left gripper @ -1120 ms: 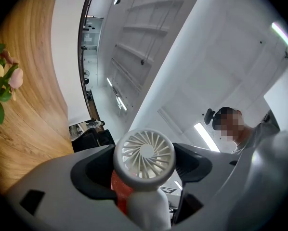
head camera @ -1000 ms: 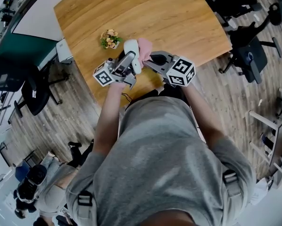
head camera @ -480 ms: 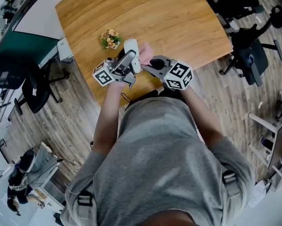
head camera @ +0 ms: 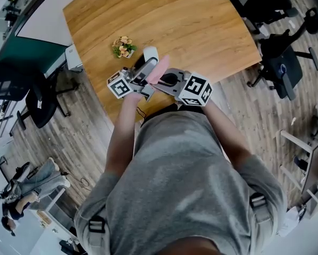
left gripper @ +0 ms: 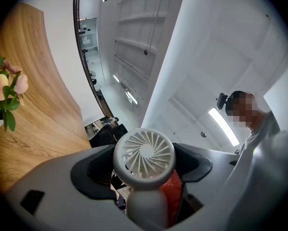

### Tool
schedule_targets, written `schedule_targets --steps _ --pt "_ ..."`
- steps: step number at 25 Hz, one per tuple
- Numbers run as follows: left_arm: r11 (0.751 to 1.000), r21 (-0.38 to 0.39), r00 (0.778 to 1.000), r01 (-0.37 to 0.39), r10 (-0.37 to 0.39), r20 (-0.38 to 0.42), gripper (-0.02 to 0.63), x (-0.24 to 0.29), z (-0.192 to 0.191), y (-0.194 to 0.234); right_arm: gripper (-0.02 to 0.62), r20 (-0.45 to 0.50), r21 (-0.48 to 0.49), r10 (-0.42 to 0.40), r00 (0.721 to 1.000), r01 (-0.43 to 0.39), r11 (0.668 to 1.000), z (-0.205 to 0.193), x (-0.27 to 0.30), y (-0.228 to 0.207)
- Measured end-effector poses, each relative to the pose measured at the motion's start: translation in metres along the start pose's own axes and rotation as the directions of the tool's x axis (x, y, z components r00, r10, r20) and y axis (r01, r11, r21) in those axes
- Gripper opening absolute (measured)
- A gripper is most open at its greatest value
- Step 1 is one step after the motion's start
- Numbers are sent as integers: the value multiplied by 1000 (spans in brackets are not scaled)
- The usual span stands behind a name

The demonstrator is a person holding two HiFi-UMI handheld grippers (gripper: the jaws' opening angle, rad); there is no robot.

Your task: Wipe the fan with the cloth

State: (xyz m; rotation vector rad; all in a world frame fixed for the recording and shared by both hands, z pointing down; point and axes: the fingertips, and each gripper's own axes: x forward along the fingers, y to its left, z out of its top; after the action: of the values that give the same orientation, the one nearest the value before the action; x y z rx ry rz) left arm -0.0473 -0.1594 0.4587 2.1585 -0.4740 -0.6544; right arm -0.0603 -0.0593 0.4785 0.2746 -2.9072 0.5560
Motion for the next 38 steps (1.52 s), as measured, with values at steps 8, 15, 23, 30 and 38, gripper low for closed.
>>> schedule_targets --steps 8,15,23,30,38 --pt "1000 24 1000 -12 12 10 370 10 -2 -6 32 45 2 -35 998 35 999 10 -26 -20" --pt "999 43 999 -16 14 35 370 27 0 -11 34 55 28 -49 997 47 998 12 -55 -48" --pt "997 74 997 -25 20 72 370 52 -5 -22 34 38 33 -71 997 70 997 8 -89 -81" --pt "979 167 992 -117 106 71 370 66 -16 -24 34 41 27 -9 999 7 1000 9 -112 -101" --pt "937 254 971 -239 239 31 370 72 -47 -20 34 -19 -59 17 1000 -18 998 3 -130 -124"
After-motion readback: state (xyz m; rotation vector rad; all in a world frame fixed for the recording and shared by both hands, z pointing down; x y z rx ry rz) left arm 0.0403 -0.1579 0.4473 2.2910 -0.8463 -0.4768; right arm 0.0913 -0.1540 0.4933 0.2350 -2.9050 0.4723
